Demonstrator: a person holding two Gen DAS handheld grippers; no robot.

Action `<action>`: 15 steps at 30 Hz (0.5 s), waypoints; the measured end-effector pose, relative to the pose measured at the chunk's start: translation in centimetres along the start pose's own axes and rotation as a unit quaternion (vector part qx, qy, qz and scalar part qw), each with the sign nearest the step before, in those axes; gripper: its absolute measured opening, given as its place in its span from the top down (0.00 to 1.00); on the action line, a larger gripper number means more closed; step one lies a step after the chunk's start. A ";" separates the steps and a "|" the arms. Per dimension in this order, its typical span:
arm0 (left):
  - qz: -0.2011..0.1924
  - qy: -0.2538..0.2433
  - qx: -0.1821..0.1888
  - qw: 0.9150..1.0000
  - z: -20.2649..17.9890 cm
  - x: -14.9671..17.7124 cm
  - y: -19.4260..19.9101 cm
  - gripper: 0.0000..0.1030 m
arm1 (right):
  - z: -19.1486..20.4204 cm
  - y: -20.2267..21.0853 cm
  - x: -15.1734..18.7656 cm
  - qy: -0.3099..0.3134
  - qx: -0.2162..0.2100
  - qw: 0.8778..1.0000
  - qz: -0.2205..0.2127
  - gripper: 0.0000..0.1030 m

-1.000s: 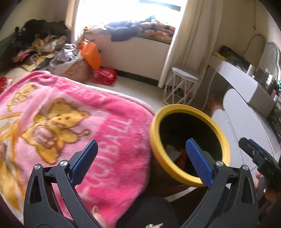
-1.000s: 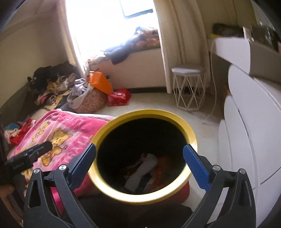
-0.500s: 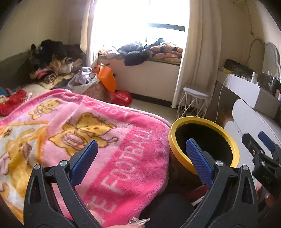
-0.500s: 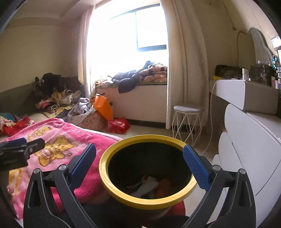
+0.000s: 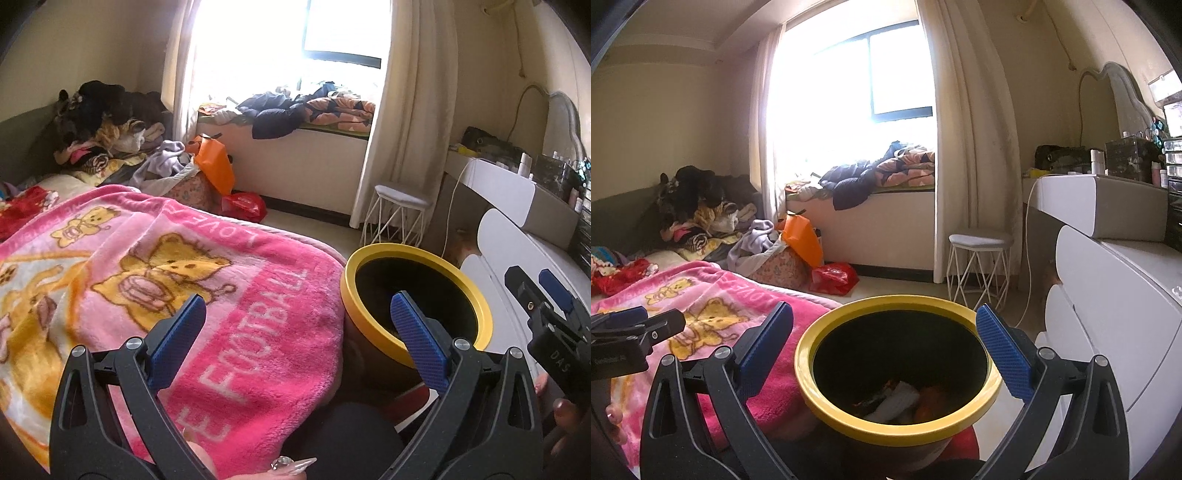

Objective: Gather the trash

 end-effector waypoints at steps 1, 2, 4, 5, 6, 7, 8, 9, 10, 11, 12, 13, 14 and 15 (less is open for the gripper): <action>0.000 0.001 0.001 1.000 0.0 0.0 0.0 0.10 | 0.0 0.0 0.0 -0.001 0.000 1.000 0.000 0.06; 0.000 0.002 0.002 1.000 0.0 0.0 0.0 0.10 | -0.1 0.0 0.0 -0.001 0.000 1.000 0.000 0.06; 0.001 0.000 -0.001 1.000 0.0 0.0 0.0 0.10 | -0.1 0.0 0.0 -0.001 0.000 1.000 0.000 0.06; 0.000 0.001 0.000 1.000 0.0 0.0 0.0 0.10 | -0.1 0.1 -0.1 -0.001 0.000 1.000 0.000 0.06; 0.000 0.002 0.001 1.000 0.1 -0.1 0.0 0.10 | -0.2 0.0 0.0 -0.002 0.000 1.000 -0.001 0.06; -0.001 0.002 0.000 1.000 0.1 -0.1 0.0 0.10 | -0.2 0.0 0.0 -0.002 0.000 1.000 -0.001 0.06; 0.000 0.001 -0.001 1.000 0.1 -0.1 0.0 0.10 | -0.2 0.0 0.0 -0.001 0.000 1.000 0.000 0.06; 0.001 0.001 0.000 1.000 0.1 -0.1 0.0 0.10 | -0.2 0.0 0.0 -0.002 0.000 1.000 0.000 0.06; 0.001 0.001 -0.001 1.000 0.1 -0.1 0.0 0.10 | -0.2 0.1 0.0 -0.002 0.000 1.000 0.000 0.06; 0.000 0.002 0.000 1.000 0.1 -0.1 0.1 0.10 | -0.2 0.0 0.0 -0.001 0.000 1.000 -0.001 0.06; 0.001 0.002 0.001 1.000 0.1 -0.1 0.0 0.10 | -0.2 0.0 0.0 -0.001 0.001 1.000 0.000 0.06; 0.000 0.002 0.000 1.000 0.1 -0.1 0.0 0.10 | -0.2 0.1 0.0 -0.001 0.001 1.000 0.000 0.06; 0.000 0.002 0.000 1.000 0.1 -0.1 0.1 0.10 | -0.2 0.0 0.0 -0.002 -0.001 1.000 0.000 0.06; 0.001 0.001 0.000 1.000 0.1 -0.1 0.0 0.10 | -0.2 0.0 0.0 -0.001 0.000 1.000 0.000 0.06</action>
Point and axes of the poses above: each gripper's, at about its wrist camera, not at the fingertips, and y roughly against the way its jaws point, z to its left, x to its underside, the point moved 4 cm from there along -y, roughly the way its jaws point, and after that the axes turned 4 degrees about -x, right-handed, at the moved point
